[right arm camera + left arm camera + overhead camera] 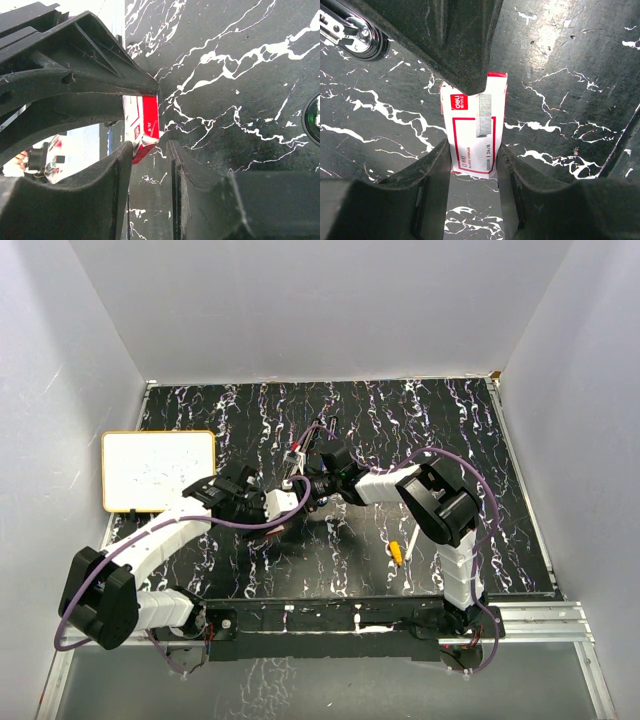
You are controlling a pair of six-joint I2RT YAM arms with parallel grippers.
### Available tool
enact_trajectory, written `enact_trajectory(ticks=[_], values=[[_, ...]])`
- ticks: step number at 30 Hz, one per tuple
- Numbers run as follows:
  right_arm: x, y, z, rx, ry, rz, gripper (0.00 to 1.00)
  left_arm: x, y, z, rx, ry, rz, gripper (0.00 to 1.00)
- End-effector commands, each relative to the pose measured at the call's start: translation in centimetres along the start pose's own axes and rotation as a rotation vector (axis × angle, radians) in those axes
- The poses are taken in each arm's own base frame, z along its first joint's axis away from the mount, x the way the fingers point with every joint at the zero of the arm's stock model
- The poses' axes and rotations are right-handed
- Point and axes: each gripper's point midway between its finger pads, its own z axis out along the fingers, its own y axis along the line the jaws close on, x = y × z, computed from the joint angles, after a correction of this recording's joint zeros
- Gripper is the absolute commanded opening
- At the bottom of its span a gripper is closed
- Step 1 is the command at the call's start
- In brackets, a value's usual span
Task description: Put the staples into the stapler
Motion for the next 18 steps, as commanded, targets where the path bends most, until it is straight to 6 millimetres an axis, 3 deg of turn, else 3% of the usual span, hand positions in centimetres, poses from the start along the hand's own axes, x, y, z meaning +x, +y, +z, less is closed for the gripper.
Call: enact_trajectory(ticks=[1, 18], values=[[-1.3, 0.0, 0.1, 0.013, -0.016, -0.057, 0.33, 0.3, -0.3, 0.0, 0.013, 0.009, -0.011, 0.26], [-0.9, -1.5, 0.3, 0.068, 0.001, -0.033, 0.2, 0.8, -0.3, 0.7, 0.02, 0.043, -0.021, 0.26]])
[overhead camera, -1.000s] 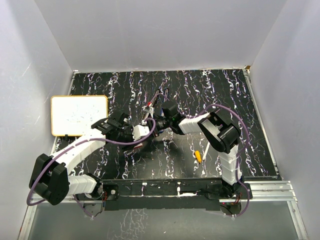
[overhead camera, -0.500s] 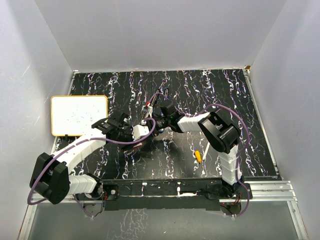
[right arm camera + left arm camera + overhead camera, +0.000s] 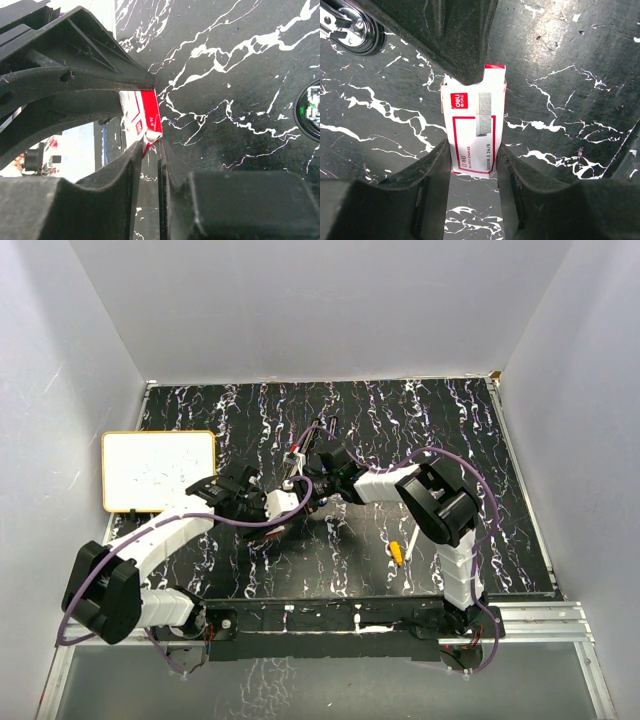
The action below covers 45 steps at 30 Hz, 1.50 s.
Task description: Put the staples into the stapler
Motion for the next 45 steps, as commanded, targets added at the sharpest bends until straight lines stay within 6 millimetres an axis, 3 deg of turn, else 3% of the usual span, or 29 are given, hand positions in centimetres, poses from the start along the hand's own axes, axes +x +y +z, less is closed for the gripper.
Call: enact_trajectory(ticks=[1, 8, 21, 33, 45], values=[[-1.3, -0.9, 0.3, 0.039, -0.019, -0.037, 0.19, 0.3, -0.3, 0.3, 0.017, 0.014, -0.007, 0.26], [-1.0, -2.9, 0.5, 0.127, -0.02, -0.006, 0.08, 0.6, -0.1, 1.1, 0.022, 0.026, 0.005, 0.33], [1.2, -7.2, -0.3, 0.335, -0.014, 0.062, 0.08, 3.2, 0.3, 4.7, 0.033, 0.107, 0.005, 0.42], [1.5, -7.7, -1.3, 0.399, 0.003, 0.02, 0.08, 4.6, -0.2, 5.1, 0.03, 0.141, -0.01, 0.51], [1.7, -7.3, -2.0, 0.402, 0.024, -0.037, 0.08, 4.8, -0.6, 5.3, 0.047, 0.129, 0.01, 0.44]])
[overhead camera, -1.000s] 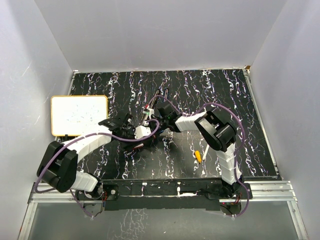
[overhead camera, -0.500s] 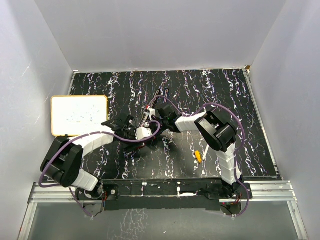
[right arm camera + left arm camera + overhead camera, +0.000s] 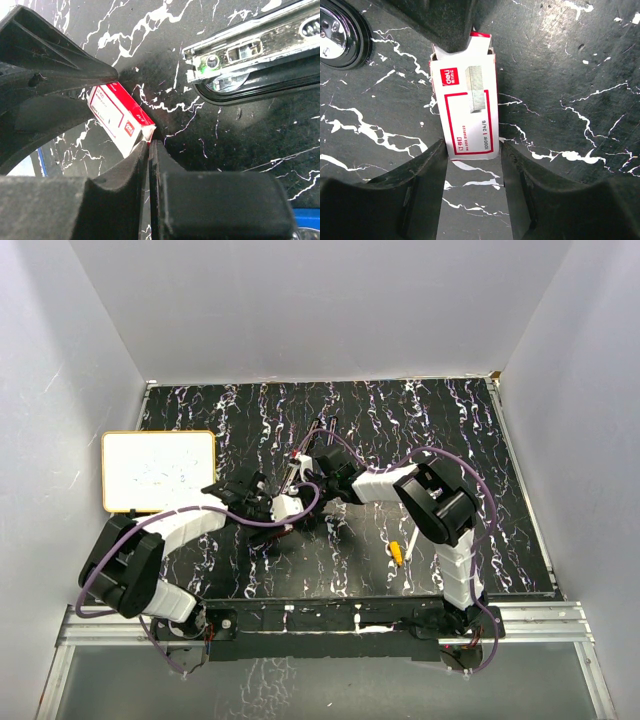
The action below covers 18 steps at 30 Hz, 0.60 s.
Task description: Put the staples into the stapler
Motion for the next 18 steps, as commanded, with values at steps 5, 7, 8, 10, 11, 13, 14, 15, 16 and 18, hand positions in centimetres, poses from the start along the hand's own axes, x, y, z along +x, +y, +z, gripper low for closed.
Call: enact_trajectory(ticks=[5, 7, 8, 10, 11, 13, 14, 15, 16, 18], values=[[0.2, -0.8, -1.2, 0.044, -0.001, -0.036, 0.08, 0.6, -1.7, 0.4, 0.072, -0.001, -0.028, 0.6], [0.2, -0.5, -1.1, 0.022, 0.001, -0.031, 0.08, -0.7, -1.5, 0.4, 0.08, -0.038, -0.064, 0.73], [0.2, -0.4, -1.1, 0.016, 0.002, -0.029, 0.08, -1.4, -1.2, 0.4, 0.078, -0.054, -0.078, 0.76], [0.2, -0.3, -1.1, 0.006, 0.002, -0.028, 0.08, -2.2, -0.4, 0.7, 0.063, -0.073, -0.1, 0.8], [0.3, -0.2, -1.0, 0.002, 0.003, -0.028, 0.08, -2.6, -0.1, 0.9, 0.055, -0.084, -0.104, 0.81], [0.3, 0.0, -1.0, -0.004, 0.002, -0.028, 0.08, -3.4, 0.5, 1.2, 0.037, -0.115, -0.104, 0.83], [0.3, 0.0, -1.0, -0.006, 0.001, -0.03, 0.08, -3.8, 0.8, 1.3, 0.03, -0.132, -0.102, 0.83], [0.3, 0.0, -1.1, -0.007, -0.002, -0.03, 0.08, -4.3, 1.1, 1.4, 0.028, -0.149, -0.101, 0.83], [0.3, 0.1, -1.1, -0.009, -0.002, -0.032, 0.08, -4.6, 1.3, 1.6, 0.027, -0.16, -0.1, 0.83], [0.2, 0.2, -1.1, -0.013, -0.005, -0.035, 0.08, -5.1, 1.6, 2.0, 0.035, -0.17, -0.104, 0.81]])
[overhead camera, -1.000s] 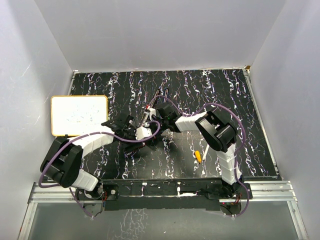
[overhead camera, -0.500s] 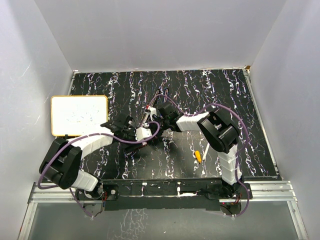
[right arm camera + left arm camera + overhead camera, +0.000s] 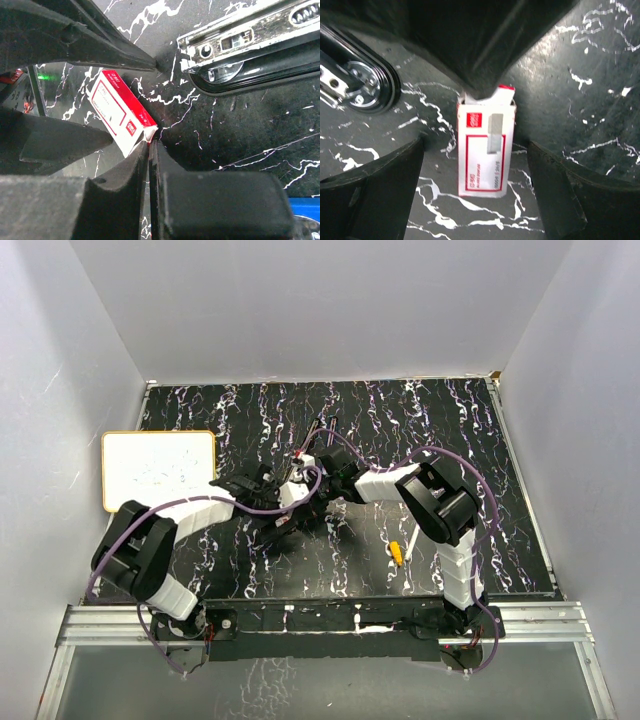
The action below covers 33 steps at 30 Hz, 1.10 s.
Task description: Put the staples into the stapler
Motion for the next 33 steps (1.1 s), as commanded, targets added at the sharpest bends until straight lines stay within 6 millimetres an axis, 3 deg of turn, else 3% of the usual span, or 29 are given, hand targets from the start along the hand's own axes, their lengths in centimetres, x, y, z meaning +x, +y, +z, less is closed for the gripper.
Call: enact_trajectory(ticks=[1, 12, 24, 33], values=[[-0.1, 0.2, -0.6, 0.007, -0.012, -0.023, 0.08, -2.1, 0.6, 1.0, 0.02, -0.061, -0.009, 0.79], [0.0, -0.5, -1.1, 0.058, -0.02, -0.03, 0.08, 0.4, -0.7, 0.7, 0.044, -0.002, 0.039, 0.5], [-0.2, -1.0, -1.6, 0.102, -0.029, -0.055, 0.08, 2.1, -1.5, 0.5, 0.06, 0.053, 0.033, 0.34], [-0.4, -1.2, -1.9, 0.119, -0.037, -0.064, 0.08, 2.9, -1.6, 0.3, 0.045, 0.076, 0.027, 0.3]])
